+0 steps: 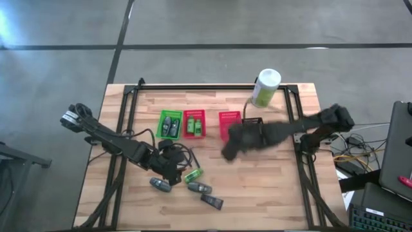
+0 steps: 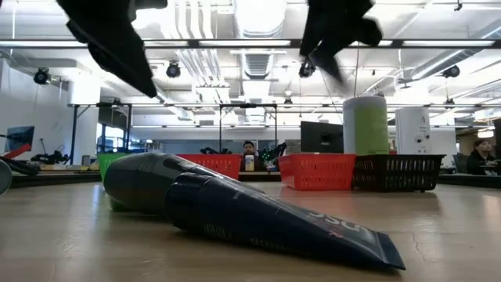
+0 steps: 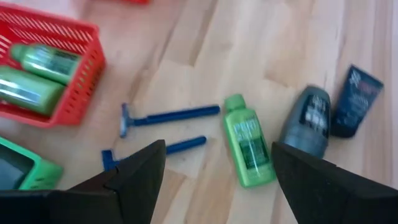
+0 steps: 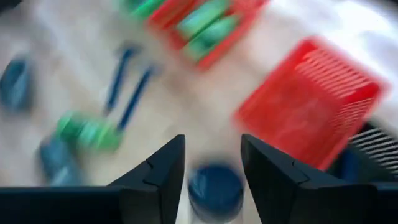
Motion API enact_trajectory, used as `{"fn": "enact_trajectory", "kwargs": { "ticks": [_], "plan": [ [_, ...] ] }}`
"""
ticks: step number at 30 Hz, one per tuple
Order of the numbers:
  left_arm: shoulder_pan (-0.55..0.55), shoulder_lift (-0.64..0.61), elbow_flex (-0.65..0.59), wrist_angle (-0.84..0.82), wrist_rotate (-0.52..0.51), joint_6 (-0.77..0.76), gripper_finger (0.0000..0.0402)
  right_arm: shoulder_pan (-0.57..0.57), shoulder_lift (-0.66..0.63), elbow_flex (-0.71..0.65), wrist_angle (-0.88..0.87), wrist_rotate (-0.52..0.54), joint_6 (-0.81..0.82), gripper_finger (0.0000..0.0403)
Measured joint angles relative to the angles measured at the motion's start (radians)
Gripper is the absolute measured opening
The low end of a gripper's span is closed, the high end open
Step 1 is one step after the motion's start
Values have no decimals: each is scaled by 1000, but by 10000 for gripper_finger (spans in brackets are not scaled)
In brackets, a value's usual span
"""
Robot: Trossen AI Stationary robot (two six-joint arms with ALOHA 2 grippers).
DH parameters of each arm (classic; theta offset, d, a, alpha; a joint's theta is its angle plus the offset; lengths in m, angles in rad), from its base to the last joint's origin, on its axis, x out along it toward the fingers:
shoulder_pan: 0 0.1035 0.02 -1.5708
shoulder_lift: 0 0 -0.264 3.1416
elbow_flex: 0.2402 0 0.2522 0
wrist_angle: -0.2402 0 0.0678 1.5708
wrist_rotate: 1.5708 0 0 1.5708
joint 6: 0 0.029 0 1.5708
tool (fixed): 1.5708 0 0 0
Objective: Pick & Place Travel size toiletries
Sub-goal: Put the blue shaving cream tube into the right red bin
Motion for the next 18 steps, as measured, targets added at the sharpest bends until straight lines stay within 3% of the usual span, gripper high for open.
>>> {"fn": "enact_trajectory", "kwargs": {
  "ticks": [5, 10, 15, 18],
  "plan": [
    [2, 0, 2, 3, -46, 38, 296, -247, -14, -11, 42, -34, -110, 116],
    [14, 0, -5, 2, -67, 51, 296, -397, 46, -12, 45, -82, -240, 76],
    [56, 0, -19, -32, -71, 61, 296, -414, 55, -19, -5, -252, -336, 64],
    [106, 0, -25, -37, -60, 104, 296, -366, 55, -51, -73, -341, -371, 90]
  ]
}}
